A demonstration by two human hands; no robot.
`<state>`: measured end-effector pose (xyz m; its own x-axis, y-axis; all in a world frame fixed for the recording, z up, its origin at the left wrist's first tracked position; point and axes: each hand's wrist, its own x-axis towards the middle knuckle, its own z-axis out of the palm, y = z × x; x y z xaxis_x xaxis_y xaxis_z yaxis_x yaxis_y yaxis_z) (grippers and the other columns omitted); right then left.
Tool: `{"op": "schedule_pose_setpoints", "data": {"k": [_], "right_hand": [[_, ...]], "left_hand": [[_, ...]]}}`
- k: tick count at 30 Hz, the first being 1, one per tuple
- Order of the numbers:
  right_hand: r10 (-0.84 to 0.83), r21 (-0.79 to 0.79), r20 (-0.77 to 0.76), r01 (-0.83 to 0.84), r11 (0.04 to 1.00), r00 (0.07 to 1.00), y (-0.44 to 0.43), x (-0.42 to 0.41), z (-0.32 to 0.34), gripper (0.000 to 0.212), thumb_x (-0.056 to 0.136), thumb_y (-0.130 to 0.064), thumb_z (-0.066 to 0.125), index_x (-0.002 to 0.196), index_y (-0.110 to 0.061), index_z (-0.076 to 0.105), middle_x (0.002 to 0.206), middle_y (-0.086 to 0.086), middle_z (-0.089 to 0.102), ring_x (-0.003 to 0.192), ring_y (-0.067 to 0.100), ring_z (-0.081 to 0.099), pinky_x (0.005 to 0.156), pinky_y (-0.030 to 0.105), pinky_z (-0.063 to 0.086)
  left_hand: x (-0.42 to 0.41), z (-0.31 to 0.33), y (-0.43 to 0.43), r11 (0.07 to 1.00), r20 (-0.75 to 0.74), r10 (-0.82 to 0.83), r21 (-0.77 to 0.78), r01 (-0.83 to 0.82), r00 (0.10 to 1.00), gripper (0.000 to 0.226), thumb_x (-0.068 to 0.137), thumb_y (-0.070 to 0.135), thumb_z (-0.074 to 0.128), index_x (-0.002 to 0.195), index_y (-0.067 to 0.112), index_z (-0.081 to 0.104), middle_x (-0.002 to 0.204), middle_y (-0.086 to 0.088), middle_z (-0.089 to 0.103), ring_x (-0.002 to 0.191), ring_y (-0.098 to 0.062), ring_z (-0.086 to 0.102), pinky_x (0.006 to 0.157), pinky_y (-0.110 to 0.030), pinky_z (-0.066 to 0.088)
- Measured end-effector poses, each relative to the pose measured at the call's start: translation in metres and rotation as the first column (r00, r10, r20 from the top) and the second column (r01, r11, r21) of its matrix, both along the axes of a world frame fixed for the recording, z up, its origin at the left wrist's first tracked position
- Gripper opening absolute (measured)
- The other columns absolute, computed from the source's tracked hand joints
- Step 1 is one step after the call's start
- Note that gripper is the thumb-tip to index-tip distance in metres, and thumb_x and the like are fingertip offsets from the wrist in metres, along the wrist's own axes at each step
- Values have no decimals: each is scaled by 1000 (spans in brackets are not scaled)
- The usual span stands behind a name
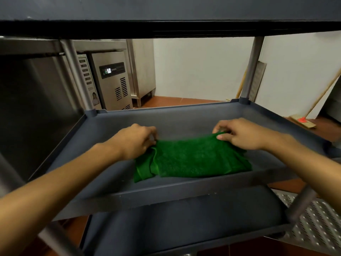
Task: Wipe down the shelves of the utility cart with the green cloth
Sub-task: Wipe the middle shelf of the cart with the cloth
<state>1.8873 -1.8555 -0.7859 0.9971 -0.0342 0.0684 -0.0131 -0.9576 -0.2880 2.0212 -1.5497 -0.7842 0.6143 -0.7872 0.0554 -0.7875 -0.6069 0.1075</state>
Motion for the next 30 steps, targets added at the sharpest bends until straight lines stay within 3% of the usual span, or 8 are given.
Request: {"op": "schedule_pose_setpoints", "data": {"k": [2,5,7,10,16,20,24,30], "right_hand": [[6,-83,43,-2,997,999,2,6,-13,24,96,-17,62,119,-23,62,115,-5,65,110,14,60,95,32,47],[105,-21,117,-104,994,988,0,-5,-21,16,88,-31,73,104,-32,71,109,-16,65,104,0,59,95,27,47],[160,82,37,-163,983,986,1,-19,-25,24,79,-49,76,101,-39,73,110,-22,66,106,-5,60,95,19,46],[200,137,-79,-189,972,977,1,-37,-32,50,71,-67,72,118,-51,65,130,-33,55,122,-15,48,105,12,32],[227,-27,21,-226,974,974,11,-44,-44,38,92,-38,63,130,-36,62,142,-17,53,132,-3,43,107,8,24],[206,-46,66,-204,978,976,14,-46,-44,28,97,-24,59,124,-23,68,130,-10,65,122,4,57,102,12,38],[150,-8,26,-150,989,988,18,-46,-33,23,100,-25,54,120,-24,66,117,-11,70,106,3,62,92,24,47],[191,111,-92,-180,977,977,33,-38,-15,18,103,-27,48,91,-21,60,82,-8,61,73,4,55,76,29,44]], "left_hand": [[0,-11,-3,999,93,24,23,-27,995,29,101,29,50,130,25,51,124,-2,61,110,-24,61,91,-46,53],[-11,-23,7,986,170,-129,-85,145,977,31,99,45,46,125,31,54,119,4,57,103,-18,62,85,-41,55],[-22,-30,16,964,123,-257,-38,264,958,43,93,64,42,124,37,54,118,10,54,100,-8,59,83,-33,55],[-30,-41,21,962,128,-269,69,262,954,65,86,78,43,137,39,45,126,12,51,108,-8,55,87,-32,53],[-32,-44,13,960,229,-279,35,278,933,46,100,52,42,139,30,52,127,5,55,111,-17,58,90,-39,51],[-34,-39,19,960,106,-275,-21,279,956,39,101,47,46,133,28,57,123,8,51,109,-13,56,93,-34,49],[-47,-39,29,940,-95,-319,-158,302,943,29,101,38,51,120,21,64,123,9,50,112,-4,53,102,-28,44],[-53,-26,46,964,-391,-202,-241,111,898,26,101,33,53,94,10,61,83,-12,62,76,-25,60,79,-51,48]]}}
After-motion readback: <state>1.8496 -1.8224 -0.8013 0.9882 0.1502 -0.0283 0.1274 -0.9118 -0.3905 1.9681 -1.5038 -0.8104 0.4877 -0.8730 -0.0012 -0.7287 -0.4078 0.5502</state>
